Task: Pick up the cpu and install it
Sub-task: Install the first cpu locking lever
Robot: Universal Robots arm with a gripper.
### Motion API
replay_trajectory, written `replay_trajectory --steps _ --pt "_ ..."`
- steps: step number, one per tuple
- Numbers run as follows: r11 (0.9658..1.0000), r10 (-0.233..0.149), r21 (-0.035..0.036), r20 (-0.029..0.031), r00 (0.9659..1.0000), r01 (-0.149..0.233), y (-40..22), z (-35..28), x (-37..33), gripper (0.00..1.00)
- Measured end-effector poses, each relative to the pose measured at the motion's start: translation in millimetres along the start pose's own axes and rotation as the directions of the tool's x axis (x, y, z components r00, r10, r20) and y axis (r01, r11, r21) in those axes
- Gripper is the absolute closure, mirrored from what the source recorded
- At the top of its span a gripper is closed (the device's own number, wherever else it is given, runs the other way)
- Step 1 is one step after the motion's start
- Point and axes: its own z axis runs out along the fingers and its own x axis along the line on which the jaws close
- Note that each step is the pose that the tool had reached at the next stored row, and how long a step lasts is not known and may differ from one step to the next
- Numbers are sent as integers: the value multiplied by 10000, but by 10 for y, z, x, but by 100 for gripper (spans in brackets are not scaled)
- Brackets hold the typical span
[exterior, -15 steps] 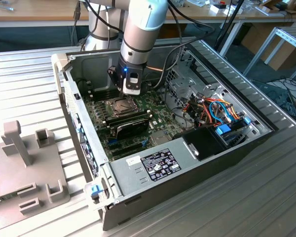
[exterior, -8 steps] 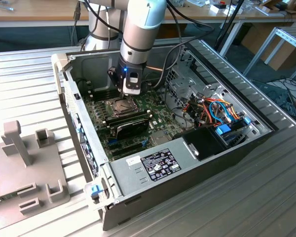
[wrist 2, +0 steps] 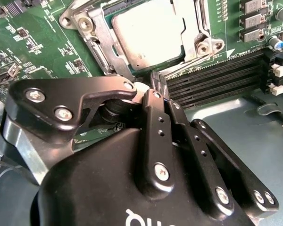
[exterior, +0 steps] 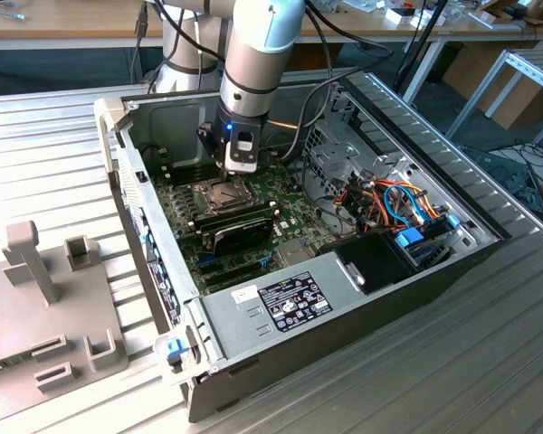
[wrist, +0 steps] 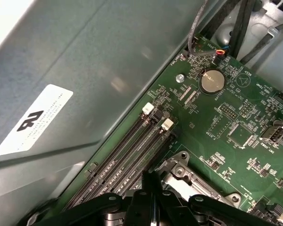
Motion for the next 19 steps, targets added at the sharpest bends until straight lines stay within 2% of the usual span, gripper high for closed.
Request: replay_trajectory --steps 10,15,17,19 --pt "10000 2 -36 19 10000 -2 3 -15 33 89" --pt "10000 1 -56 35 10000 -1 5 -69 44 89" --pt "10000 -5 -86 59 10000 6 6 -118 55 89" --pt "9999 -14 -129 94 10000 15 0 -120 65 89"
